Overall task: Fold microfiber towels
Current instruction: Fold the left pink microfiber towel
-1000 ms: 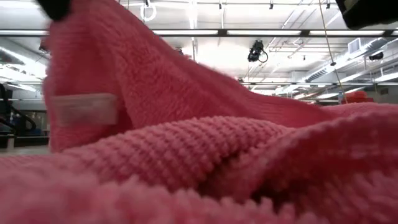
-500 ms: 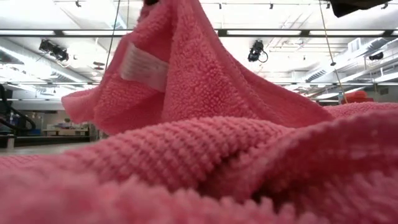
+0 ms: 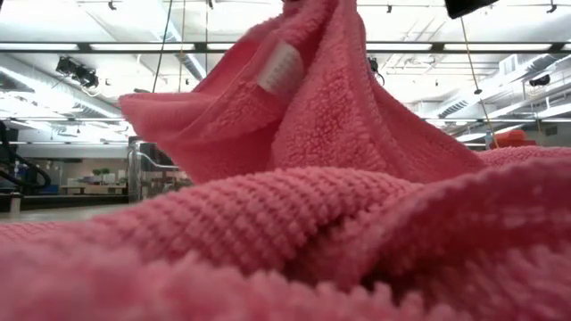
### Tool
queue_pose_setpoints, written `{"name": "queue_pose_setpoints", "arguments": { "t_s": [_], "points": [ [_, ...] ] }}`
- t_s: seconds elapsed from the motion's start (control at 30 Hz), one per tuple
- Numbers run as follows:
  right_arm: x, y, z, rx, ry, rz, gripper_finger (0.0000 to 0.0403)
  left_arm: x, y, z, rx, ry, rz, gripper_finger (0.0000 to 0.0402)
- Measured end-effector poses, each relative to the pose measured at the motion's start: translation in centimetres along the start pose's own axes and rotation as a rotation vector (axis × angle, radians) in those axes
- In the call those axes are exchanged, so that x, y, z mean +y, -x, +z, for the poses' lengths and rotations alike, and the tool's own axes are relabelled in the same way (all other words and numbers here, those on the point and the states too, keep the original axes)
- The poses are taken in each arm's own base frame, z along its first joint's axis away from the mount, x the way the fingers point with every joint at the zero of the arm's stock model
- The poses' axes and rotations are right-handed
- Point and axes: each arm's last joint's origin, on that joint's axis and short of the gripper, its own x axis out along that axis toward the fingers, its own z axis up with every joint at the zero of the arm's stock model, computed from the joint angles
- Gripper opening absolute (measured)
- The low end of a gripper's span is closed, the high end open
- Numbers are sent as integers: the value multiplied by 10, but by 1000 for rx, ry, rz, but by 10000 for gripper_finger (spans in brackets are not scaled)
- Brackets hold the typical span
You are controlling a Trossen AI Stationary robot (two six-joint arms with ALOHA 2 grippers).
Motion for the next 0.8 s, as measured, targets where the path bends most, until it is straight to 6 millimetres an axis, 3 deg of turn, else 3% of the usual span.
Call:
{"name": "queue_pose_setpoints", "arguments": {
  "t_s": [0.27, 0.53, 0.8],
  "points": [
    [5, -14, 18, 47, 105, -162, 170, 7, -2, 5, -8, 33, 8, 10],
    [-3, -20, 9, 99, 98, -154, 170, 4, -2, 7, -40, 42, -15, 32],
    [-11, -25, 4, 131, 103, -159, 164, 3, -2, 7, -35, 29, -29, 11]
  ]
}}
